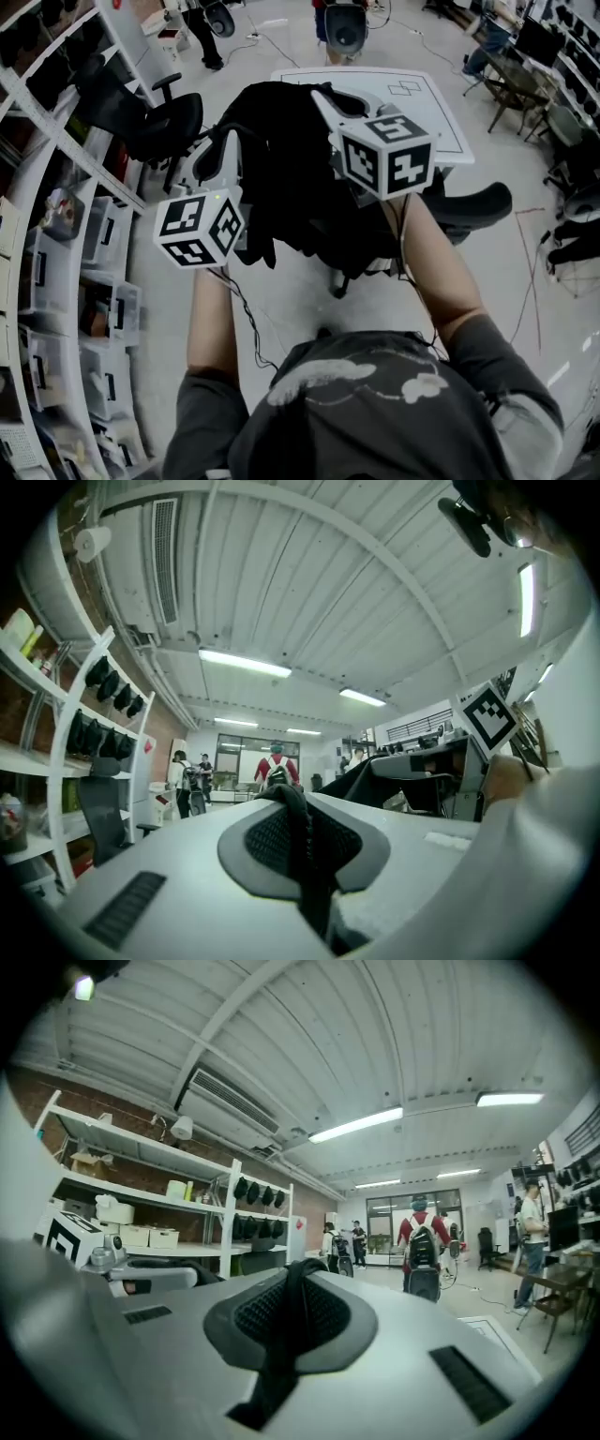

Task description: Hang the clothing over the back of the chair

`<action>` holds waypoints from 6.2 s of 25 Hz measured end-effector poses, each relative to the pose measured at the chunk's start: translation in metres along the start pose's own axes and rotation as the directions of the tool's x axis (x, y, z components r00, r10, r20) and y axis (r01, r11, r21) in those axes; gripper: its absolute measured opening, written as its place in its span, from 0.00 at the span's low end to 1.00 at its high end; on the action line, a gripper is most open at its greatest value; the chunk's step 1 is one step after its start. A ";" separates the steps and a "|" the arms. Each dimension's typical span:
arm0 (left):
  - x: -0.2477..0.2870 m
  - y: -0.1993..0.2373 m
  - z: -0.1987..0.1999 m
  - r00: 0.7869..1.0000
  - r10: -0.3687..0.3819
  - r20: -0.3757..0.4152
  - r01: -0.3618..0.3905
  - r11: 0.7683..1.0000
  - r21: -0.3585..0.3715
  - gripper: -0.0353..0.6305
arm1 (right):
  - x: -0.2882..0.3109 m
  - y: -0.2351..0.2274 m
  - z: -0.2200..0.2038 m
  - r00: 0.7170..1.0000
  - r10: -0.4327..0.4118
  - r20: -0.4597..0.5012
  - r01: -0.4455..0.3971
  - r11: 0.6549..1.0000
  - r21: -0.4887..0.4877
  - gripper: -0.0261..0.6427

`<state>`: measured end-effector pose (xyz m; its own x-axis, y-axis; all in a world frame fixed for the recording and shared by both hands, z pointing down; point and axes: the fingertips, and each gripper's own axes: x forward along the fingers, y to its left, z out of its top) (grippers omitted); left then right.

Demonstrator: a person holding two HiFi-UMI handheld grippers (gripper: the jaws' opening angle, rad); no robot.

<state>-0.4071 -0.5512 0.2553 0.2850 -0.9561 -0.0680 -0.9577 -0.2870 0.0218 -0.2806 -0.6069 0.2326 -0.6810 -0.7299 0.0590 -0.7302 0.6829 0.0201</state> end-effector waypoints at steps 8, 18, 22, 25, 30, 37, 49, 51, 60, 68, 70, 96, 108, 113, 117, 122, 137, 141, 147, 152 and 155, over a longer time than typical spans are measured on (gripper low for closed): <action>0.058 -0.109 0.032 0.979 -0.203 0.030 0.201 0.977 0.068 0.05 | -0.089 -0.116 0.031 0.985 -0.171 0.010 0.171 0.985 0.020 0.03; 0.083 -0.196 0.041 0.958 -0.288 -0.004 0.285 0.947 0.147 0.05 | -0.180 -0.213 0.037 0.948 -0.314 0.062 0.310 0.949 0.056 0.03; 0.084 -0.214 0.038 0.959 -0.282 -0.029 0.282 0.941 0.189 0.05 | -0.219 -0.251 0.043 0.922 -0.377 0.090 0.372 0.926 0.065 0.03; 0.084 -0.225 0.032 0.960 -0.274 -0.056 0.280 0.937 0.209 0.05 | -0.253 -0.278 0.049 0.898 -0.424 0.120 0.419 0.906 0.063 0.03; 0.083 -0.246 0.011 0.954 -0.274 -0.120 0.297 0.919 0.259 0.05 | -0.299 -0.307 0.051 0.875 -0.465 0.132 0.466 0.884 0.027 0.03; 0.080 -0.280 -0.013 0.946 -0.257 -0.197 0.312 0.884 0.349 0.05 | -0.367 -0.360 0.029 0.832 -0.541 0.121 0.545 0.839 0.006 0.03; 0.051 -0.233 -0.022 0.977 0.072 -0.199 -0.009 0.953 0.302 0.05 | -0.376 -0.320 -0.036 0.946 -0.319 0.050 0.317 0.947 0.051 0.03; 0.036 -0.227 -0.017 0.976 0.129 -0.174 -0.071 0.950 0.305 0.05 | -0.375 -0.312 -0.038 0.959 -0.277 0.060 0.274 0.960 0.053 0.03; -0.037 -0.245 0.010 0.957 0.281 -0.070 -0.244 0.912 0.328 0.05 | -0.389 -0.282 -0.022 0.982 -0.123 0.143 0.115 0.991 0.066 0.03; -0.083 -0.270 0.036 0.965 0.261 0.038 -0.258 0.903 0.343 0.05 | -0.411 -0.244 -0.005 0.971 -0.093 0.221 0.086 0.995 0.043 0.03; -0.093 -0.277 0.035 0.969 0.240 0.050 -0.243 0.909 0.338 0.05 | -0.419 -0.235 -0.007 0.967 -0.107 0.230 0.099 0.994 0.047 0.03; -0.254 -0.335 -0.006 0.999 0.018 0.032 -0.025 0.973 0.231 0.05 | -0.549 -0.074 -0.063 0.950 -0.272 0.155 0.264 0.962 0.074 0.03; -0.270 -0.349 -0.073 0.993 0.010 -0.115 0.014 0.978 0.210 0.06 | -0.561 -0.057 -0.118 0.947 -0.319 0.036 0.314 0.945 0.092 0.03; -0.274 -0.360 -0.113 0.984 -0.011 -0.176 0.043 0.983 0.178 0.15 | -0.557 -0.050 -0.152 0.947 -0.320 -0.031 0.321 0.941 0.110 0.04; -0.285 -0.365 -0.130 0.980 -0.022 -0.197 0.052 0.988 0.149 0.28 | -0.560 -0.041 -0.166 0.946 -0.318 -0.059 0.323 0.937 0.134 0.15; -0.298 -0.374 -0.142 0.978 -0.047 -0.203 0.075 0.989 0.129 0.31 | -0.575 -0.025 -0.176 0.941 -0.331 -0.066 0.337 0.932 0.132 0.15; -0.332 -0.428 -0.164 0.971 -0.073 -0.229 0.075 0.997 0.004 0.19 | -0.598 0.008 -0.221 0.964 -0.235 -0.122 0.255 0.948 0.192 0.03; -0.345 -0.447 -0.172 0.965 -0.056 -0.256 0.050 0.998 -0.030 0.06 | -0.616 0.014 -0.227 0.971 -0.195 -0.138 0.219 0.959 0.180 0.03; -0.371 -0.476 -0.186 0.953 -0.039 -0.301 0.028 0.999 -0.042 0.05 | -0.642 0.021 -0.236 0.975 -0.165 -0.151 0.191 0.964 0.184 0.03; -0.395 -0.491 -0.193 0.947 -0.005 -0.322 -0.013 0.998 -0.055 0.05 | -0.665 0.031 -0.245 0.979 -0.133 -0.154 0.161 0.969 0.190 0.03; -0.409 -0.497 -0.192 0.944 0.019 -0.328 -0.036 0.998 -0.043 0.05 | -0.677 0.040 -0.251 0.981 -0.108 -0.163 0.138 0.972 0.188 0.03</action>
<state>-0.0401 -0.0286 0.4635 0.2638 -0.9279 0.2635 -0.9646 -0.2552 0.0673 0.1651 -0.0779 0.4438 -0.5803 -0.7847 0.2179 -0.8144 0.5578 -0.1599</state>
